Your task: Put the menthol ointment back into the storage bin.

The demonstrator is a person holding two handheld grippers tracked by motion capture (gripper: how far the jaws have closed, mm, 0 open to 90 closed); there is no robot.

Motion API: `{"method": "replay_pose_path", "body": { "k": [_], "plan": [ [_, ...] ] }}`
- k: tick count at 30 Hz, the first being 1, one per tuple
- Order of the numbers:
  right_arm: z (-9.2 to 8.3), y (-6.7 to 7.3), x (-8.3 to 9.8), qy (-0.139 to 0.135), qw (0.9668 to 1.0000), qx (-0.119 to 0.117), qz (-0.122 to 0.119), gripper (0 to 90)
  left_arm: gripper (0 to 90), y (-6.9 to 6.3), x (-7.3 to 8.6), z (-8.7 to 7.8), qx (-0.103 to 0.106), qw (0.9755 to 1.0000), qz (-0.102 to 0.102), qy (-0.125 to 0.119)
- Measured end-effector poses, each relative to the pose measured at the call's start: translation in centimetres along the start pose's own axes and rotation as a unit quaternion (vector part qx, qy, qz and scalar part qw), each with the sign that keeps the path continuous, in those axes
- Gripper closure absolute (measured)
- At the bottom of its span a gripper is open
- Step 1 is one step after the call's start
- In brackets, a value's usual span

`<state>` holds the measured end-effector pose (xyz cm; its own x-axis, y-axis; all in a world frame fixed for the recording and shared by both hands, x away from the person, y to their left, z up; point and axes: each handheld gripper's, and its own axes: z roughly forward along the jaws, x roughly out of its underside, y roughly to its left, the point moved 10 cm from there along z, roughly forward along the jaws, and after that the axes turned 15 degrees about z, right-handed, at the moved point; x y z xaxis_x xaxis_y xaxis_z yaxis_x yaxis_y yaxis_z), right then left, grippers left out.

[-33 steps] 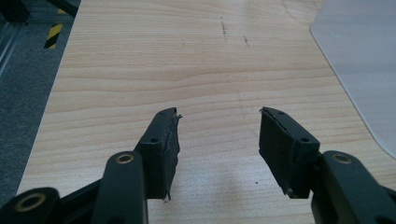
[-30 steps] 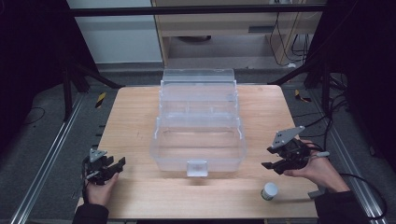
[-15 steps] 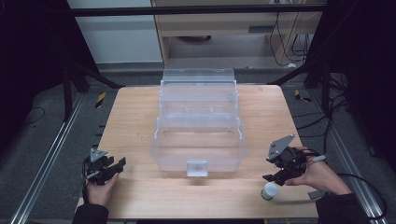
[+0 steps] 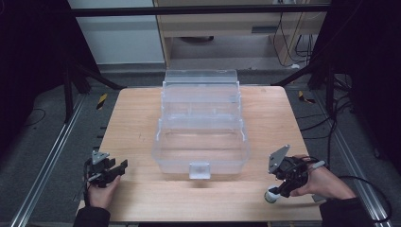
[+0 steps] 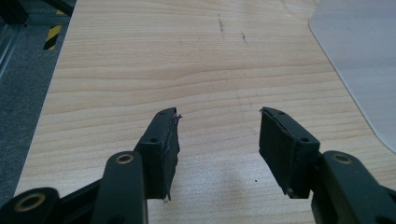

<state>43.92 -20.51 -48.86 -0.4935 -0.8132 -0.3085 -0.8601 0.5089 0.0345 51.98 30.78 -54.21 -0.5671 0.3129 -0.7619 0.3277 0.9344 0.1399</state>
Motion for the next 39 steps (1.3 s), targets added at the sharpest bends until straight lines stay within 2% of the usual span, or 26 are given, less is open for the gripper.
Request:
{"method": "replay_pose_path", "body": {
  "k": [6,22,27,31,39],
  "plan": [
    [0.4,0.3,0.4,0.012,0.9997,-0.001,-0.022,35.4,46.8,0.0,0.0,0.0,0.0,1.0,0.002,0.0],
    [2.2,0.7,1.6,0.06,0.9972,0.0,-0.045,36.7,46.8,-0.1,0.0,0.0,0.0,1.0,0.004,0.001],
    [2.8,0.6,1.9,0.075,0.9964,0.0,-0.04,38.2,46.9,0.0,0.0,0.1,0.0,1.0,0.004,0.002],
    [3.2,0.5,2.0,0.075,0.996,0.003,-0.048,40.1,46.8,0.0,0.0,0.1,0.0,1.0,0.005,0.002],
    [3.8,0.5,2.2,0.085,0.9953,0.002,-0.046,44.4,46.9,-0.1,0.0,0.1,-0.001,1.0,0.005,0.003]
  ]
}}
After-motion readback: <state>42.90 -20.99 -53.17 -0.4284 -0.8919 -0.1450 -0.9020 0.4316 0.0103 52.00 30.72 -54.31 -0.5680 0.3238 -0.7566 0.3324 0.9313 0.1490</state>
